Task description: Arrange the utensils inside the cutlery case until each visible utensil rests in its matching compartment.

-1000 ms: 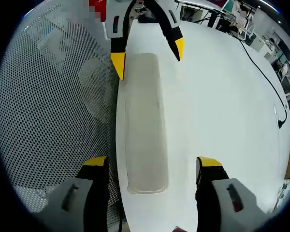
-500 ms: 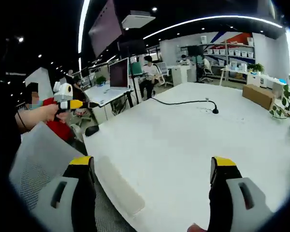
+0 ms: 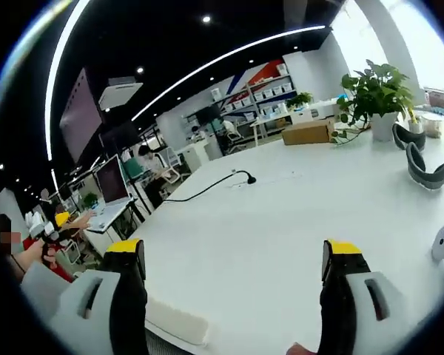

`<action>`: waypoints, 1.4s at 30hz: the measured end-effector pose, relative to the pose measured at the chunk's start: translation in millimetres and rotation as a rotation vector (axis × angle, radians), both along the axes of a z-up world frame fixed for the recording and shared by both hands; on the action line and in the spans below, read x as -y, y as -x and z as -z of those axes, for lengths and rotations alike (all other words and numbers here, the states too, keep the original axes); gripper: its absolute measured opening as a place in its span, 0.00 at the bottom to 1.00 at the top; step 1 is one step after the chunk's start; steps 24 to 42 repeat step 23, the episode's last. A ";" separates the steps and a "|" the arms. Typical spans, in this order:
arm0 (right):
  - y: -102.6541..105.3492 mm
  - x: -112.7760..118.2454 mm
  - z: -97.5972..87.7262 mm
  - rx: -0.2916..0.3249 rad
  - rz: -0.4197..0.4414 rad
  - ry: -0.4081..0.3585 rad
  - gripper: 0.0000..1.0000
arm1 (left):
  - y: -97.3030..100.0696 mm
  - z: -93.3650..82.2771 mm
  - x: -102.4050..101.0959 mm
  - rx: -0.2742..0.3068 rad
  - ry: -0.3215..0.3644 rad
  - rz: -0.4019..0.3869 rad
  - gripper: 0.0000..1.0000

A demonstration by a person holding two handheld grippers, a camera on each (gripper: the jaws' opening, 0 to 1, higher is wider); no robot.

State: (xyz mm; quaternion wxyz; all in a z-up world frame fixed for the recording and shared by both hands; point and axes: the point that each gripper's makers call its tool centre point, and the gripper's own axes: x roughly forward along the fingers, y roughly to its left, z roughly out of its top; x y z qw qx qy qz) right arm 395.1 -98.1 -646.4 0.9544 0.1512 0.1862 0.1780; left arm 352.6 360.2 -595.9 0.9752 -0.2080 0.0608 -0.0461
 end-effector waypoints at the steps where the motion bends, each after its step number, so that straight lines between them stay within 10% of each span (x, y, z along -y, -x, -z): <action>1: -0.7 0.1 -0.6 0.003 0.006 0.015 0.99 | -0.3 0.3 0.6 0.000 0.006 0.004 1.00; 18: -0.9 -0.9 5.8 -0.017 -0.015 0.028 0.99 | 1.7 7.5 10.9 -0.049 0.028 0.052 0.98; 22: 2.2 -12.0 8.5 -0.050 -0.072 -0.023 0.94 | 7.6 37.3 20.0 -0.223 0.023 0.124 0.81; 42: 2.1 -13.8 10.0 -0.055 -0.082 -0.012 0.94 | 6.8 39.2 23.2 -0.224 0.023 0.137 0.78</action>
